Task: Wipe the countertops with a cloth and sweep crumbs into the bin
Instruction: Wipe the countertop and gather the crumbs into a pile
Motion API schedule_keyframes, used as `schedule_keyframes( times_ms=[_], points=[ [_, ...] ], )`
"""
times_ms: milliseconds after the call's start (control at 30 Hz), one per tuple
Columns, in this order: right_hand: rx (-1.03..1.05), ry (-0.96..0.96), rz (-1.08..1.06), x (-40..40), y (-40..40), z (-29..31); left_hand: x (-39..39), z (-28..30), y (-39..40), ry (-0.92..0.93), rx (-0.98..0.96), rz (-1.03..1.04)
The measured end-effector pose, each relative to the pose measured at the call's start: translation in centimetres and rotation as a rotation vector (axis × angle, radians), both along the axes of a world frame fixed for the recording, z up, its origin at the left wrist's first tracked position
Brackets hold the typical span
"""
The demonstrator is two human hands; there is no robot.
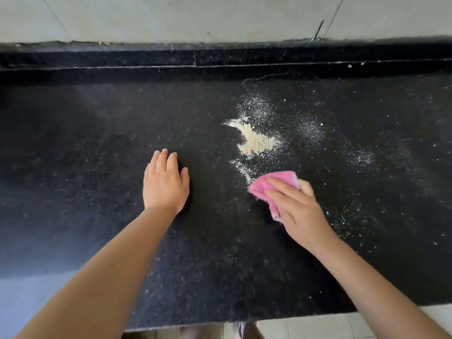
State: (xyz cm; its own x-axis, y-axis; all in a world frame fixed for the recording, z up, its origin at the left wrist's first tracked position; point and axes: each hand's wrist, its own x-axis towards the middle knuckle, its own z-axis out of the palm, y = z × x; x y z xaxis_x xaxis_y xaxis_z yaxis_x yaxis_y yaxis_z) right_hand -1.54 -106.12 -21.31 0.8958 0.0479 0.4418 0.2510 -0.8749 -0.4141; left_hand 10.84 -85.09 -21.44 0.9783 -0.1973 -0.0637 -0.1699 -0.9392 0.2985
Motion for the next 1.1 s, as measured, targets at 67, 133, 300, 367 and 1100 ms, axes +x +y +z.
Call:
schedule_keyframes(
  times_ms=[67, 133, 300, 367, 1100],
  points=[
    [0.032, -0.051, 0.054, 0.1, 1.8, 1.3, 0.3, -0.4, -0.3, 0.012, 0.014, 0.016],
    [-0.015, -0.022, 0.12, -0.4, 4.6, 0.7, 0.3, -0.8, -0.2, -0.004, 0.031, 0.012],
    [-0.162, 0.27, 0.221, 0.7, 6.2, -3.1, 0.2, -0.9, -0.3, -0.005, 0.054, 0.017],
    [-0.172, 0.256, 0.135, 1.9, 4.0, -3.2, 0.2, -1.0, -0.3, -0.007, 0.054, 0.022],
    [0.012, 0.065, -0.106, 7.1, 3.1, 0.0, 0.6, -1.0, -0.1, -0.023, 0.004, 0.048]
  ],
)
